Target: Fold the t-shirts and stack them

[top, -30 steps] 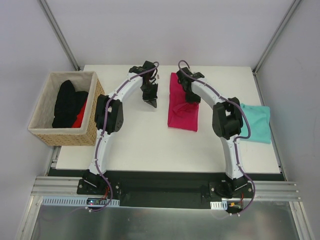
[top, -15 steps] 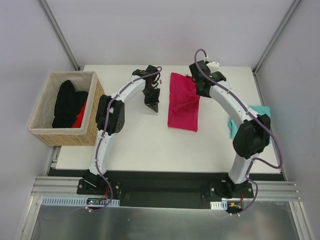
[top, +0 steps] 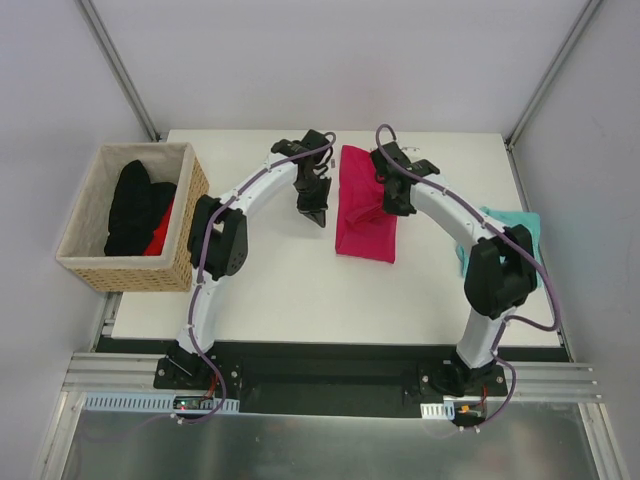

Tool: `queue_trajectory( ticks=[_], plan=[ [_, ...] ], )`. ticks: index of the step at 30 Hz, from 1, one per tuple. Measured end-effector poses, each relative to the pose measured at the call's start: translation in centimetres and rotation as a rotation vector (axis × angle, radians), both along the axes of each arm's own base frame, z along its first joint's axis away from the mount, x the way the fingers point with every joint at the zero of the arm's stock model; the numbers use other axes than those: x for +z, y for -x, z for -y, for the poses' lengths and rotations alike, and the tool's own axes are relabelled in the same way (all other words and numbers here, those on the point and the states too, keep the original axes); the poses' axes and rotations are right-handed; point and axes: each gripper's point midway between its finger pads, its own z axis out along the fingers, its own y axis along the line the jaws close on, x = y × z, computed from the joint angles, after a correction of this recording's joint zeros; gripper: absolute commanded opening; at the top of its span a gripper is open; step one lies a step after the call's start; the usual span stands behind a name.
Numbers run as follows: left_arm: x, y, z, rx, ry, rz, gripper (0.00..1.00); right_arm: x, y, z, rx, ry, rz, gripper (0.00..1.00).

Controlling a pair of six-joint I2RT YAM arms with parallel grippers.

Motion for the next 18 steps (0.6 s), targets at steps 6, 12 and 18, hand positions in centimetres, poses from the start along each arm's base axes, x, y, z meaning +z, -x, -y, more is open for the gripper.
queue_trajectory(
  ticks=[6,12,18],
  plan=[
    [-0.1,-0.3,-0.5,0.027,-0.026,0.01,0.0,-2.7,-2.4,-2.3,0.074,-0.006,-0.069,0.01],
    [1.2,-0.6,-1.2,0.062,-0.038,0.044,0.0,-4.0,-4.0,-3.9,0.12,-0.025,-0.09,0.01],
    [4.0,-1.4,-2.5,0.099,-0.021,0.106,0.0,-4.5,-4.5,-4.8,0.142,-0.052,-0.095,0.01]
  ],
)
